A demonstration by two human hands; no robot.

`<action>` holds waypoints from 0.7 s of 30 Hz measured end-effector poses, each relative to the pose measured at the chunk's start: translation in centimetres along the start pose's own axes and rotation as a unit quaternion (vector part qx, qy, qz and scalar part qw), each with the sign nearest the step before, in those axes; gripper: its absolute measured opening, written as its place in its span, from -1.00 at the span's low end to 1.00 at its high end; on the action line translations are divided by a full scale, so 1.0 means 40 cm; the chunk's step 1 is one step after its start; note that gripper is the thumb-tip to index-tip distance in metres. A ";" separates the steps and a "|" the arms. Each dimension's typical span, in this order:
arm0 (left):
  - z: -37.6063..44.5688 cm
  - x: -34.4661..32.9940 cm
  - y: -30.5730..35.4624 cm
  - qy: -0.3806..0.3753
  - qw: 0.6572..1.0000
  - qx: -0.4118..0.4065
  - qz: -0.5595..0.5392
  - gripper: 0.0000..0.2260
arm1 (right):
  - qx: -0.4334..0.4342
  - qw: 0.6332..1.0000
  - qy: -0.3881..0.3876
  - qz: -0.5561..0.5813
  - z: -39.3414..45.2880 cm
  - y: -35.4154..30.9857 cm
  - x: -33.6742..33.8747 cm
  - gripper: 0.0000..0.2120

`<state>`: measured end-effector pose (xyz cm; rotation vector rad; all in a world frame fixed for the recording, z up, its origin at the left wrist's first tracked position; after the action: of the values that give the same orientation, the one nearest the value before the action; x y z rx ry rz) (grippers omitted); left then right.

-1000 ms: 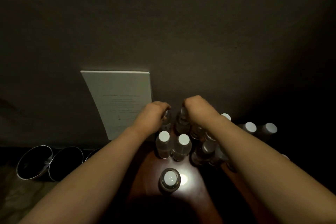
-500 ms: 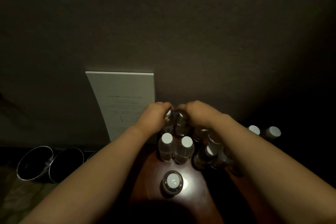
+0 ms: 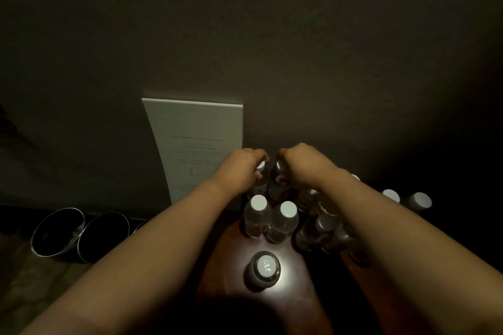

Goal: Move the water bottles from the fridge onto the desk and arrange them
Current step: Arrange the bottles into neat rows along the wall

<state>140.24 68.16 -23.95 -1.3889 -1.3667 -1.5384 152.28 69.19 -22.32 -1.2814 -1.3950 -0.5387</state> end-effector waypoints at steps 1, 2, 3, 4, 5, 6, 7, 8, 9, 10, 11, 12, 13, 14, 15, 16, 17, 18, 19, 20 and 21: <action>-0.001 0.001 -0.001 0.001 1.000 0.000 0.000 -0.61 | -0.008 1.000 0.007 -0.006 0.004 -0.001 -0.002 -0.64; -0.001 0.001 -0.003 0.002 1.000 0.001 0.000 -0.62 | -0.017 1.000 0.014 -0.010 0.008 -0.002 -0.005 -0.62; -0.002 0.001 -0.005 0.002 1.000 0.001 -0.001 -0.62 | -0.024 0.999 0.018 -0.014 0.011 -0.003 -0.008 -0.61; -0.003 0.000 -0.006 0.003 1.000 0.000 -0.003 -0.62 | -0.031 0.999 0.021 -0.015 0.013 -0.003 -0.011 -0.61; -0.004 0.001 -0.007 0.004 1.000 -0.001 -0.004 -0.62 | -0.038 0.999 0.023 -0.013 0.013 -0.001 -0.013 -0.60; -0.004 0.001 -0.008 0.004 1.000 -0.003 -0.005 -0.62 | -0.043 0.999 0.025 -0.010 0.013 0.000 -0.015 -0.60; -0.004 0.001 -0.008 0.003 1.000 -0.004 -0.006 -0.62 | -0.047 0.998 0.029 -0.007 0.013 0.001 -0.016 -0.59; -0.004 0.001 -0.008 0.003 1.000 -0.006 -0.006 -0.62 | -0.049 0.998 0.032 -0.007 0.013 0.001 -0.017 -0.59; -0.004 0.002 -0.008 0.002 1.000 -0.008 -0.005 -0.62 | -0.052 0.998 0.034 -0.009 0.013 0.000 -0.017 -0.58; -0.004 0.003 -0.007 0.001 1.000 -0.010 -0.005 -0.61 | -0.053 0.998 0.034 -0.009 0.014 0.000 -0.018 -0.58; -0.004 0.004 -0.006 0.000 1.000 -0.013 -0.003 -0.61 | -0.051 0.998 0.033 -0.008 0.014 -0.001 -0.018 -0.59; -0.003 0.004 -0.004 -0.003 1.000 -0.016 0.000 -0.61 | -0.047 0.998 0.031 -0.005 0.014 -0.002 -0.018 -0.60; -0.004 0.004 -0.002 -0.006 1.000 -0.019 0.004 -0.61 | -0.043 0.999 0.028 -0.003 0.012 -0.001 -0.017 -0.62; -0.003 0.005 0.002 -0.009 1.000 -0.022 0.010 -0.61 | -0.040 0.999 0.023 -0.002 0.011 0.000 -0.015 -0.63; -0.003 0.005 0.004 -0.011 1.000 -0.025 0.015 -0.61 | -0.036 0.999 0.019 -0.002 0.009 0.001 -0.014 -0.64; -0.002 0.006 0.006 -0.012 0.999 -0.028 0.018 -0.61 | -0.031 0.999 0.015 -0.003 0.008 0.002 -0.012 -0.65; -0.002 0.007 0.007 -0.012 0.999 -0.030 0.021 -0.61 | -0.025 1.000 0.012 -0.002 0.008 0.002 -0.011 -0.66; -0.002 0.007 0.008 -0.014 0.999 -0.032 0.025 -0.61 | -0.022 1.000 0.008 0.000 0.007 0.000 -0.011 -0.67; -0.003 0.006 0.008 -0.017 0.999 -0.034 0.029 -0.61 | -0.019 1.000 0.005 0.003 0.006 -0.003 -0.010 -0.67; -0.004 0.005 0.007 -0.018 0.999 -0.035 0.032 -0.61 | -0.016 1.000 0.004 0.005 0.006 -0.005 -0.010 -0.66; -0.004 0.005 0.007 -0.020 0.999 -0.037 0.034 -0.61 | -0.015 1.000 0.006 0.007 0.005 -0.006 -0.010 -0.66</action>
<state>140.41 67.96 -23.68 -1.5021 -1.2840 -1.5386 151.89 69.11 -22.66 -1.3104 -1.3717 -0.5589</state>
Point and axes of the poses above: each hand's wrist, its own z-axis towards the middle knuckle, its own x-axis out of the back of the hand, y = z × x, the point moved 8 cm from there along z, towards the middle knuckle, and after that the axes turned 9 degrees about z, right-handed, at the moved point
